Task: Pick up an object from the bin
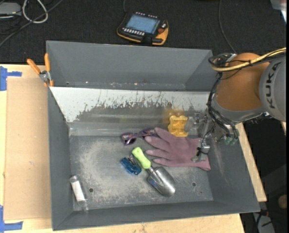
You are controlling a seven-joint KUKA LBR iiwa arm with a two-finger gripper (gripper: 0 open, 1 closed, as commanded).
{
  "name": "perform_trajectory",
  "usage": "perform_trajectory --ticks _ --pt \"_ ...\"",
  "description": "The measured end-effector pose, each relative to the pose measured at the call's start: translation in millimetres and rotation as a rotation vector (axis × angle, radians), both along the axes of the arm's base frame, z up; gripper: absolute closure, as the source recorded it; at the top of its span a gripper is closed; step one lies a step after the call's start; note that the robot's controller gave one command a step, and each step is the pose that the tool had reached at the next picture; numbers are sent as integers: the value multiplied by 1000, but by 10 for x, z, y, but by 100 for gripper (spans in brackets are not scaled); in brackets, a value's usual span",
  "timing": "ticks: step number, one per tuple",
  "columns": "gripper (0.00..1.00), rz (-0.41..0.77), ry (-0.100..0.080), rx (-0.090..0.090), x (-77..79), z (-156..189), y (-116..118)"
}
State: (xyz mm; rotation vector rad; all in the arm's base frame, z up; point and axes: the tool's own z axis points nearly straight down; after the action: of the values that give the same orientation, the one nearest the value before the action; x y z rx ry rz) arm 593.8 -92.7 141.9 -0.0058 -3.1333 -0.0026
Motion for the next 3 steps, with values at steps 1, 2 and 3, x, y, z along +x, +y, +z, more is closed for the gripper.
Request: perform_trajectory --ticks 1,2,3 --pt "0 4 -7 -1 16 49 6" --pt "0 -118 -2 0 -131 -738 237" --pt "0 -167 -17 -2 -164 -86 260"
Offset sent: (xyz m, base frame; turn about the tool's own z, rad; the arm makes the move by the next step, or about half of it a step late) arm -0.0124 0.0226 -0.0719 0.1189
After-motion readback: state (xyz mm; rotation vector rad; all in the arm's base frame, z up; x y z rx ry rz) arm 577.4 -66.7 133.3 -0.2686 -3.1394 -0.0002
